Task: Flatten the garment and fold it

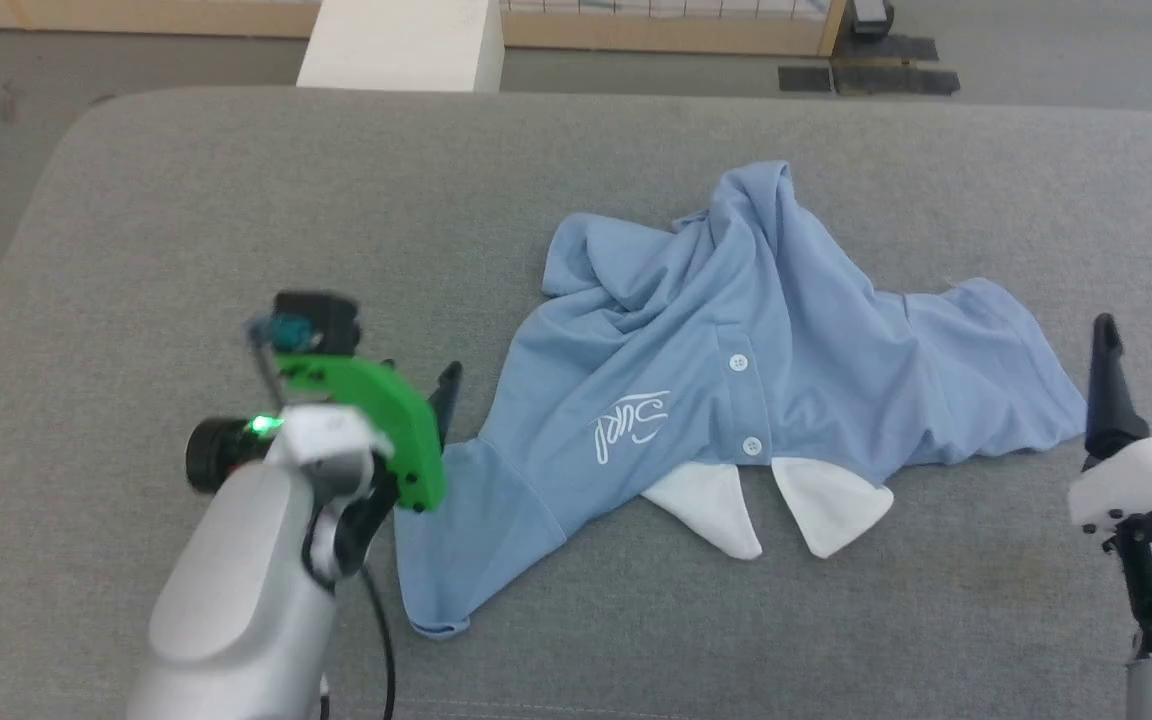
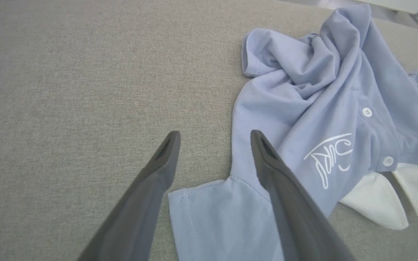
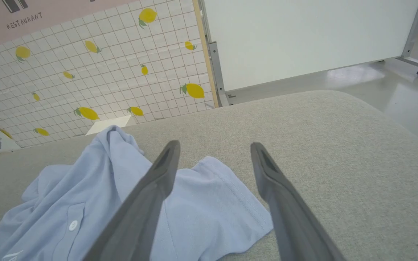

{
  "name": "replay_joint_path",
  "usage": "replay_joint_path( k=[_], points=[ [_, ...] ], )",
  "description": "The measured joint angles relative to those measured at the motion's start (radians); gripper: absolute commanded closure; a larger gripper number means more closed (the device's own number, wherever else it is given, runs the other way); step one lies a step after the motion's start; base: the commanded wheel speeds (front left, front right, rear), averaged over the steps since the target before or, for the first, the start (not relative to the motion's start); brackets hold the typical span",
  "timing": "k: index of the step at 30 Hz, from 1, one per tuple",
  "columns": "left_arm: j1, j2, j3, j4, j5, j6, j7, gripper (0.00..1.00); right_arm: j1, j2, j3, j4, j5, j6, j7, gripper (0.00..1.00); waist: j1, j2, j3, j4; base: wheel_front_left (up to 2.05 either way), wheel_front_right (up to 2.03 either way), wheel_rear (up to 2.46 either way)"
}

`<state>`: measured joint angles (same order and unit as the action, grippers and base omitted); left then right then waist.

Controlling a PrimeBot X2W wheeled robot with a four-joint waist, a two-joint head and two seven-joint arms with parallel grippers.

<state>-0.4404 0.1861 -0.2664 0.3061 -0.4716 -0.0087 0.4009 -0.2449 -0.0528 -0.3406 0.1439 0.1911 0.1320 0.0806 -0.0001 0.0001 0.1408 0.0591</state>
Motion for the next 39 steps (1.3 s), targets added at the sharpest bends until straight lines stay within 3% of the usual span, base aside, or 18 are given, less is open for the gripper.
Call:
replay_joint_path(
  k=[5, 14, 15, 22, 30, 35, 36, 37, 39],
  points=[
    [-0.12, -0.016, -0.074, 0.13, 0.014, 0.0, 0.203, 0.0, -0.003, 0.003, 0.016, 0.002, 0.014, 0.0, 0.0, 0.0, 0.0, 0.0, 0.03, -0.025, 0.0, 0.0, 0.0],
    [-0.175, -0.011, -0.158, 0.278, 0.061, -0.011, 0.346, 0.0, -0.009, 0.003, 0.008, 0.012, 0.022, 0.0, -0.015, 0.0, 0.0, 0.0, 0.085, -0.082, 0.0, 0.0, 0.0],
    [-0.184, -0.007, -0.151, 0.289, 0.054, -0.012, 0.347, 1.0, -0.009, 0.003, 0.005, 0.016, 0.022, 0.0, -0.02, 0.0, 0.0, 0.0, 0.097, -0.095, 0.0, 0.0, 0.0],
    [-0.22, 0.016, -0.125, 0.306, 0.05, -0.003, 0.305, 1.0, -0.014, 0.003, 0.01, 0.022, 0.03, 0.0, -0.02, 0.0, 0.0, 0.0, 0.118, -0.103, 0.0, 0.0, 0.0],
    [-0.365, 0.124, -0.069, 0.359, 0.079, 0.064, 0.252, 1.0, -0.048, 0.003, 0.045, 0.021, 0.039, 0.0, -0.019, 0.0, 0.0002, 0.0, 0.171, -0.131, 0.0, 0.0, 0.0],
    [-0.431, 0.107, -0.059, 0.388, 0.073, 0.071, 0.203, 0.99, -0.048, 0.003, 0.031, 0.012, 0.039, 0.0, -0.018, 0.0, 0.0002, 0.0, 0.229, -0.149, 0.0, 0.0, 0.0],
    [-0.431, 0.102, -0.058, 0.395, 0.071, 0.07, 0.193, 0.4, -0.048, 0.003, 0.03, 0.012, 0.039, 0.0, -0.018, 0.0, 0.0002, 0.0, 0.234, -0.15, 0.0, 0.0, 0.0],
    [-0.432, 0.099, -0.06, 0.402, 0.071, 0.067, 0.185, 0.0, -0.048, 0.003, 0.028, 0.012, 0.039, 0.0, -0.018, 0.0, 0.0002, 0.0, 0.238, -0.149, 0.0, 0.0, 0.0],
    [-0.435, 0.089, -0.049, 0.41, 0.056, 0.063, 0.157, 0.0, -0.048, 0.002, 0.026, 0.012, 0.037, 0.0, -0.015, 0.0, 0.0002, 0.0, 0.24, -0.143, 0.0, 0.0, 0.0]
  ],
)
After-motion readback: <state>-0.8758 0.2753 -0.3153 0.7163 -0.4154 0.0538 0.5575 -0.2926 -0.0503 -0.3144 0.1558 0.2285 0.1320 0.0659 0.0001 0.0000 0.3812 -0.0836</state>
